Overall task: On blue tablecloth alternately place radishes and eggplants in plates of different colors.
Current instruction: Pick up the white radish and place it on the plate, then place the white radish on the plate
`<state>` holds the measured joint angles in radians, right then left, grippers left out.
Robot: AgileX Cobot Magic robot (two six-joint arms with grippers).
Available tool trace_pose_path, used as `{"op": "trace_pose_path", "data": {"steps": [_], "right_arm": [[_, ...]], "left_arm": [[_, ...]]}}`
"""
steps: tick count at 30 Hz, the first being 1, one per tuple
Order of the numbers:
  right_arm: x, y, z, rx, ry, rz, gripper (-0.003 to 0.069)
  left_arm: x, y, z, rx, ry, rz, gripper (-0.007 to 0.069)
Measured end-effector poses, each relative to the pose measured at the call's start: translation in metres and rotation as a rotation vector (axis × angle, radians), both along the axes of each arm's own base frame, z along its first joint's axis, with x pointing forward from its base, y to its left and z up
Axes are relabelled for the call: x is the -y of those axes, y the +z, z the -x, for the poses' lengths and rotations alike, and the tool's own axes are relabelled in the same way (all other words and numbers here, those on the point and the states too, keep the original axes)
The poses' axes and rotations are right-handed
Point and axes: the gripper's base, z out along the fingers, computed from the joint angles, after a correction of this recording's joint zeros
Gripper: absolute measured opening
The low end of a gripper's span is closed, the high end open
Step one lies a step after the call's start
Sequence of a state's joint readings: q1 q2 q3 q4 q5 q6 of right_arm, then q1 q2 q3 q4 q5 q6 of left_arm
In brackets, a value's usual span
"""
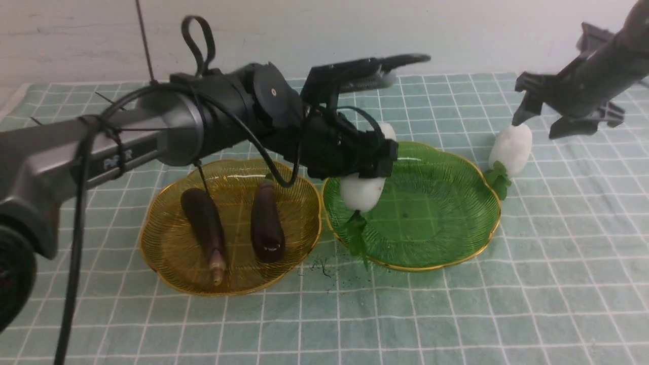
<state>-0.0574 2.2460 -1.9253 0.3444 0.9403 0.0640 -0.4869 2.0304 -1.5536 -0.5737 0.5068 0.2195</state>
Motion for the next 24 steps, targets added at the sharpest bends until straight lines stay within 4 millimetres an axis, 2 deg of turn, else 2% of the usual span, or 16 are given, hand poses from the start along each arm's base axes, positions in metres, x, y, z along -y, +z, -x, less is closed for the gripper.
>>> {"op": "trace_pose_path", "data": {"steps": [1, 3, 5, 7, 10, 13, 15, 16, 18, 19, 20, 21, 24], "right_arm": [[0.000, -0.009, -0.003, -0.006, -0.001, -0.009, 0.0556], [0.000, -0.019, -0.006, -0.008, -0.006, -0.012, 0.0575], [0.000, -0.029, -0.009, -0.009, -0.012, -0.011, 0.0581], [0.000, -0.035, -0.010, -0.010, -0.017, -0.014, 0.0582], [0.000, -0.046, -0.012, -0.025, -0.015, -0.014, 0.0568], [0.001, -0.049, -0.012, -0.030, -0.012, -0.005, 0.0483], [0.006, -0.043, -0.010, -0.025, -0.010, 0.015, 0.0466], [0.011, -0.034, -0.009, -0.015, -0.014, 0.023, 0.0468], [0.020, -0.004, -0.002, 0.012, -0.023, 0.026, 0.0468], [0.024, 0.014, 0.004, 0.027, -0.025, 0.027, 0.0468], [0.028, 0.044, 0.014, 0.059, -0.024, 0.031, 0.0468], [0.028, 0.068, 0.025, 0.074, -0.011, 0.031, 0.0468], [0.018, 0.107, 0.049, 0.069, 0.046, -0.002, 0.0468]], "left_arm": [[0.001, -0.007, -0.001, -0.014, 0.000, -0.007, 0.0433], [0.001, -0.014, -0.002, -0.029, 0.000, -0.014, 0.0507], [0.002, -0.017, -0.003, -0.034, 0.000, -0.016, 0.0598], [0.002, -0.017, -0.003, -0.035, 0.002, -0.013, 0.0649], [0.002, -0.016, -0.003, -0.033, 0.001, -0.012, 0.0678], [0.002, -0.008, -0.002, -0.028, -0.010, -0.010, 0.0651], [0.002, 0.004, 0.000, -0.019, -0.023, -0.001, 0.0582], [-0.001, 0.019, 0.002, -0.005, -0.033, 0.005, 0.0495], [-0.007, 0.048, 0.009, 0.035, -0.055, 0.008, 0.0304], [-0.014, 0.065, 0.014, 0.056, -0.070, -0.005, 0.0169], [-0.023, 0.084, 0.021, 0.086, -0.081, -0.017, 0.0087], [-0.031, 0.097, 0.027, 0.097, -0.092, -0.038, 0.0041], [-0.048, 0.125, 0.044, 0.121, -0.113, -0.081, 0.0002]]}}
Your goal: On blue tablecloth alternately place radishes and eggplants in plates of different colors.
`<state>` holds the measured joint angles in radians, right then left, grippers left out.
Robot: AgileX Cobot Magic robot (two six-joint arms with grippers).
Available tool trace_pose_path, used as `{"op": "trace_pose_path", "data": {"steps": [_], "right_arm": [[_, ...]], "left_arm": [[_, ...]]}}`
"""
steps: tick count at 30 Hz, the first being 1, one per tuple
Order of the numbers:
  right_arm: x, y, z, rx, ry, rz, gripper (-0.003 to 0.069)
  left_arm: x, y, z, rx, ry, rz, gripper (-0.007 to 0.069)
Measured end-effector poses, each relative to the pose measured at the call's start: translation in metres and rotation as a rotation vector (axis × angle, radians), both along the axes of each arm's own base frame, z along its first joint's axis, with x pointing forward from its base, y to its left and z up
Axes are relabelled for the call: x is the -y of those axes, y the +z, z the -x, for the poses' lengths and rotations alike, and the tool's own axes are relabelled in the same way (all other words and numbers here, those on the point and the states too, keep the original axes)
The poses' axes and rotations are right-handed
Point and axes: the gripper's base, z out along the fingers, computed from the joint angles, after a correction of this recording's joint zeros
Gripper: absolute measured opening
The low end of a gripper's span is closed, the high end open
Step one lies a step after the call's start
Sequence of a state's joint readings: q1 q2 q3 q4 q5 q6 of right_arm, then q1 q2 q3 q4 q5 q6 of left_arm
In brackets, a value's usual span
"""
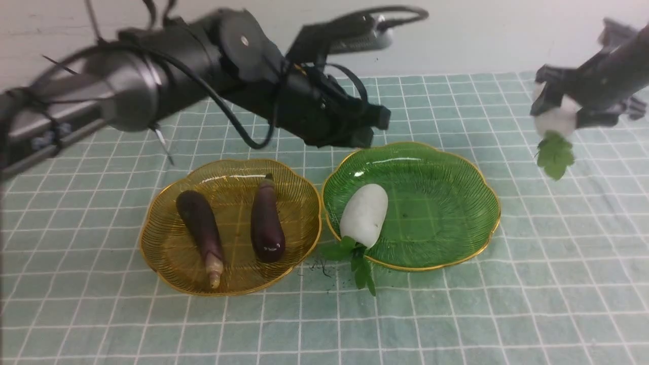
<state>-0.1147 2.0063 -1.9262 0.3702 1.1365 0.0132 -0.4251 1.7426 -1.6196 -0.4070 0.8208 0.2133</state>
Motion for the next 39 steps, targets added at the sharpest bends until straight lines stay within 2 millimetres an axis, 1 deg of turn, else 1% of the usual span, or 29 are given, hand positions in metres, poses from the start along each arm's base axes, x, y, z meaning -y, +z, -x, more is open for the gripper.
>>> {"op": "trace_pose_path", "data": {"steps": [1, 2, 3, 6, 8, 9, 11, 13, 14, 16, 19, 21, 23, 25, 27, 28, 31, 32, 33, 36, 37, 39], "right_arm": [[-0.007, 0.010, 0.007, -0.001, 0.033, -0.006, 0.0468], [-0.014, 0.015, 0.011, -0.010, 0.060, -0.016, 0.0468], [-0.022, 0.017, 0.014, -0.020, 0.091, -0.020, 0.0468], [-0.047, 0.013, 0.015, -0.043, 0.170, -0.016, 0.0468], [-0.070, 0.000, 0.011, -0.073, 0.225, -0.015, 0.0468], [-0.076, -0.005, 0.010, -0.085, 0.241, -0.016, 0.0468], [-0.095, -0.022, 0.006, -0.125, 0.282, -0.016, 0.0468], [-0.115, -0.045, 0.001, -0.177, 0.324, -0.016, 0.0468], [-0.126, -0.061, -0.001, -0.212, 0.345, -0.019, 0.0468], [-0.142, -0.087, -0.005, -0.269, 0.373, -0.028, 0.0468], [-0.154, -0.108, -0.006, -0.312, 0.395, -0.029, 0.0482], [-0.160, -0.116, -0.005, -0.326, 0.410, -0.027, 0.0502], [-0.162, -0.116, -0.005, -0.321, 0.427, -0.021, 0.0520], [-0.163, -0.111, -0.004, -0.305, 0.442, -0.015, 0.0531], [-0.161, -0.102, -0.003, -0.282, 0.449, -0.002, 0.0535], [-0.160, -0.095, -0.001, -0.266, 0.449, 0.009, 0.0535], [-0.156, -0.066, 0.005, -0.200, 0.454, 0.049, 0.0535], [-0.154, -0.053, 0.009, -0.170, 0.453, 0.066, 0.0535], [-0.152, -0.044, 0.011, -0.151, 0.453, 0.076, 0.0535], [-0.147, -0.004, 0.025, -0.061, 0.449, 0.105, 0.0530], [-0.145, 0.011, 0.032, -0.026, 0.448, 0.107, 0.0521], [-0.139, 0.056, 0.056, 0.077, 0.443, 0.109, 0.0488]], "left_arm": [[-0.005, 0.009, 0.006, 0.008, -0.005, -0.011, 0.0000], [-0.008, 0.011, 0.009, 0.004, -0.010, -0.024, -0.0002], [-0.012, 0.018, 0.015, 0.004, -0.019, -0.041, -0.0006], [-0.020, 0.030, 0.030, -0.007, -0.042, -0.080, -0.0008], [-0.024, 0.032, 0.039, -0.033, -0.057, -0.108, -0.0008], [-0.025, 0.031, 0.042, -0.047, -0.063, -0.117, -0.0008], [-0.028, 0.026, 0.047, -0.080, -0.072, -0.135, -0.0008], [-0.031, 0.016, 0.054, -0.118, -0.074, -0.152, -0.0008], [-0.032, 0.009, 0.057, -0.144, -0.071, -0.161, -0.0008], [-0.038, -0.006, 0.068, -0.188, -0.069, -0.182, -0.0008], [-0.044, -0.012, 0.082, -0.201, -0.063, -0.188, -0.0008], [-0.050, -0.012, 0.095, -0.191, -0.053, -0.182, -0.0008], [-0.055, -0.010, 0.105, -0.183, -0.045, -0.175, -0.0008], [-0.059, -0.008, 0.114, -0.173, -0.032, -0.170, -0.0008], [-0.065, -0.003, 0.125, -0.152, -0.021, -0.166, -0.0008], [-0.067, -0.002, 0.129, -0.145, -0.017, -0.165, -0.0008], [-0.075, 0.007, 0.143, -0.107, 0.003, -0.158, -0.0008], [-0.078, 0.011, 0.149, -0.090, 0.012, -0.155, -0.0008], [-0.081, 0.014, 0.153, -0.077, 0.019, -0.151, -0.0008], [-0.088, 0.023, 0.168, -0.039, 0.041, -0.133, -0.0008], [-0.092, 0.027, 0.175, -0.022, 0.048, -0.124, -0.0008], [-0.098, 0.033, 0.187, 0.002, 0.059, -0.115, -0.0008]]}}
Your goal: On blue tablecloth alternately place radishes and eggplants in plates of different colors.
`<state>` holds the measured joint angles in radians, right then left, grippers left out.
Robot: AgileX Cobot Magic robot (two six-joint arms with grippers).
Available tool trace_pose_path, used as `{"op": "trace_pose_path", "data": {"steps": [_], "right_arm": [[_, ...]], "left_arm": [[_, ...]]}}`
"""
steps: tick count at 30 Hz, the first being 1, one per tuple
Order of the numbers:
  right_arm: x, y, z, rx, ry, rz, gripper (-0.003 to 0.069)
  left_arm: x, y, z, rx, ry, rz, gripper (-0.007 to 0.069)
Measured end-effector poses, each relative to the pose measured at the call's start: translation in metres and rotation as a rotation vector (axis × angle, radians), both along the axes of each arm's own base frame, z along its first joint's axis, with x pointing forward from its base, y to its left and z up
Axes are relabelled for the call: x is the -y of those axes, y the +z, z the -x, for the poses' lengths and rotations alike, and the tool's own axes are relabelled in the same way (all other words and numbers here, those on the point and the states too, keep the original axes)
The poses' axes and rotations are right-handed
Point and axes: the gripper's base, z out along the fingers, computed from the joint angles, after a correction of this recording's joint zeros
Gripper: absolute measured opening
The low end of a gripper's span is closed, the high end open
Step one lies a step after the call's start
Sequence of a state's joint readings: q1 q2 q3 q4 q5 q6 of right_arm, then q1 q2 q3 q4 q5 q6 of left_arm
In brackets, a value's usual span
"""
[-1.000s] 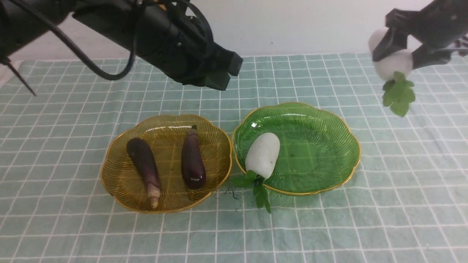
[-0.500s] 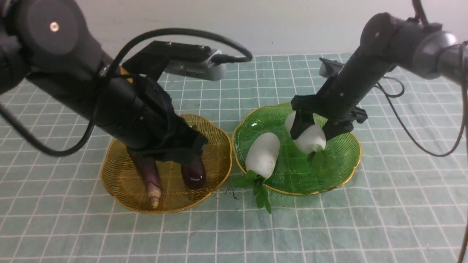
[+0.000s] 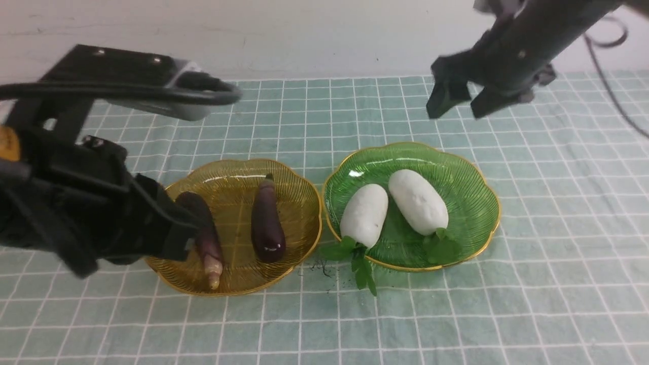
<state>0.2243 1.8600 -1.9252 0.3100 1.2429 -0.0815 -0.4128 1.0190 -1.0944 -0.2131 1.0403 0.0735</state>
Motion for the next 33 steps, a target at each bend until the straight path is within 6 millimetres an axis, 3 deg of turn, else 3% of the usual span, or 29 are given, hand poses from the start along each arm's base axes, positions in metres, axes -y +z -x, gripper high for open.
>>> {"op": "trace_pose_path", "data": {"steps": [2, 5, 6, 7, 9, 10, 11, 13, 16, 17, 18, 19, 20, 21, 23, 27, 33], "right_arm": [[0.005, 0.035, 0.023, 0.085, 0.000, -0.017, 0.0451], [0.022, 0.112, 0.091, 0.295, 0.000, -0.056, 0.0337], [0.026, 0.128, 0.111, 0.344, 0.000, -0.063, 0.0303], [0.029, 0.135, 0.121, 0.370, 0.000, -0.069, 0.0294], [0.047, 0.170, 0.199, 0.525, 0.015, -0.081, 0.0161], [0.047, 0.170, 0.199, 0.525, 0.015, -0.081, 0.0152], [0.052, 0.173, 0.222, 0.562, 0.023, -0.078, 0.0102], [0.064, 0.165, 0.271, 0.673, 0.013, -0.092, 0.0027], [0.080, 0.138, 0.320, 0.902, -0.063, -0.160, -0.0006], [0.082, 0.132, 0.326, 0.938, -0.077, -0.172, -0.0008], [0.091, 0.107, 0.348, 1.093, -0.140, -0.223, -0.0012], [0.091, 0.107, 0.348, 1.093, -0.140, -0.223, -0.0012], [0.100, 0.074, 0.363, 1.252, -0.213, -0.272, -0.0013], [0.102, 0.074, 0.369, 1.270, -0.213, -0.278, -0.0013], [0.113, 0.024, 0.394, 1.458, -0.286, -0.331, -0.0013], [0.117, -0.011, 0.398, 1.535, -0.324, -0.352, -0.0013], [0.117, -0.025, 0.391, 1.525, -0.334, -0.342, -0.0013]], "left_arm": [[-0.006, 0.005, 0.011, 0.027, 0.007, 0.006, -0.0008], [-0.020, 0.013, 0.035, 0.097, 0.044, 0.027, -0.0008], [-0.023, 0.014, 0.040, 0.110, 0.059, 0.029, -0.0008], [-0.026, 0.015, 0.045, 0.124, 0.067, 0.034, -0.0008], [-0.041, 0.012, 0.067, 0.180, 0.121, 0.039, -0.0008], [-0.041, 0.011, 0.069, 0.184, 0.125, 0.040, -0.0008], [-0.045, 0.010, 0.073, 0.199, 0.145, 0.040, -0.0008], [-0.053, 0.003, 0.083, 0.231, 0.175, 0.042, -0.0008], [-0.061, -0.010, 0.091, 0.299, 0.216, 0.046, -0.0008], [-0.061, -0.011, 0.091, 0.308, 0.217, 0.047, -0.0008], [-0.063, -0.016, 0.092, 0.327, 0.222, 0.046, -0.0008], [-0.063, -0.017, 0.092, 0.334, 0.222, 0.048, -0.0008], [-0.062, -0.023, 0.090, 0.348, 0.224, 0.048, -0.0008], [-0.062, -0.025, 0.090, 0.346, 0.224, 0.048, -0.0008], [-0.061, -0.032, 0.087, 0.345, 0.222, 0.045, -0.0008], [-0.061, -0.035, 0.086, 0.351, 0.222, 0.049, -0.0008], [-0.060, -0.041, 0.086, 0.358, 0.219, 0.064, -0.0008]]}}
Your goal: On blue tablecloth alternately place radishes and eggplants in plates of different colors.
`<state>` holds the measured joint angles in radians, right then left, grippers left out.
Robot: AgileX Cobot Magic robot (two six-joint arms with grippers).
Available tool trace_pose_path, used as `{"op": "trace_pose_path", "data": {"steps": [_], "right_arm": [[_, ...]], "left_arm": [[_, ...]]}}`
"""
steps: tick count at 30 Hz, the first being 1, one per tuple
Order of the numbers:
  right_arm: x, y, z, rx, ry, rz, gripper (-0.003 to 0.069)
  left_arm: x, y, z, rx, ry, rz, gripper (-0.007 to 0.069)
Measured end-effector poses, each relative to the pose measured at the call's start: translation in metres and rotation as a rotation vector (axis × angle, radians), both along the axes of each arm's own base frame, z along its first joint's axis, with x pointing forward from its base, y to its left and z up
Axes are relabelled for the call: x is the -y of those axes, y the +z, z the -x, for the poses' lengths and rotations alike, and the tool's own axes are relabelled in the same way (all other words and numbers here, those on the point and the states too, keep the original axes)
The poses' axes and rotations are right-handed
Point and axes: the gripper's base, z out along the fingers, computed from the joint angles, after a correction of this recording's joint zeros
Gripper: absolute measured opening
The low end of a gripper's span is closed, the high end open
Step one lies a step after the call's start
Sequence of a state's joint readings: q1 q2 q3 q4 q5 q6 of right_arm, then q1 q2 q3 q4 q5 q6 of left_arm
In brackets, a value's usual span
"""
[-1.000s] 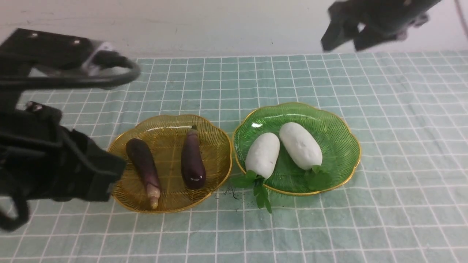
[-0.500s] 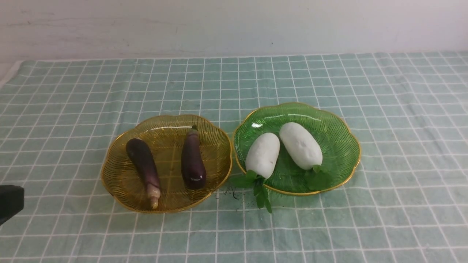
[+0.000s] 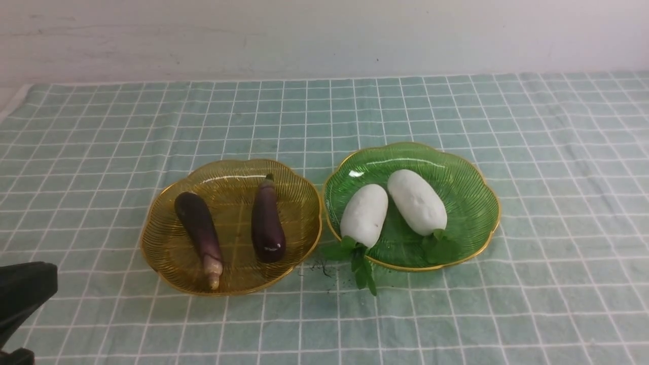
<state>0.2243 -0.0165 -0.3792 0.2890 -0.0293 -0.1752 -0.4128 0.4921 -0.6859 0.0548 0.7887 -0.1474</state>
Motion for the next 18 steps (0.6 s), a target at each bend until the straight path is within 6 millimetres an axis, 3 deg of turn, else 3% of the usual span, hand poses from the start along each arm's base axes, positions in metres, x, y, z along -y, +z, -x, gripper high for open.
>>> {"op": "trace_pose_path", "data": {"steps": [9, 18], "right_arm": [[0.000, 0.000, 0.000, 0.002, -0.001, -0.001, -0.0013], [0.000, 0.000, 0.000, 0.002, -0.001, -0.001, -0.0013]], "left_arm": [[-0.008, -0.003, 0.020, 0.063, -0.006, 0.047, -0.0008], [-0.009, -0.002, 0.023, 0.074, -0.006, 0.052, -0.0008]]}}
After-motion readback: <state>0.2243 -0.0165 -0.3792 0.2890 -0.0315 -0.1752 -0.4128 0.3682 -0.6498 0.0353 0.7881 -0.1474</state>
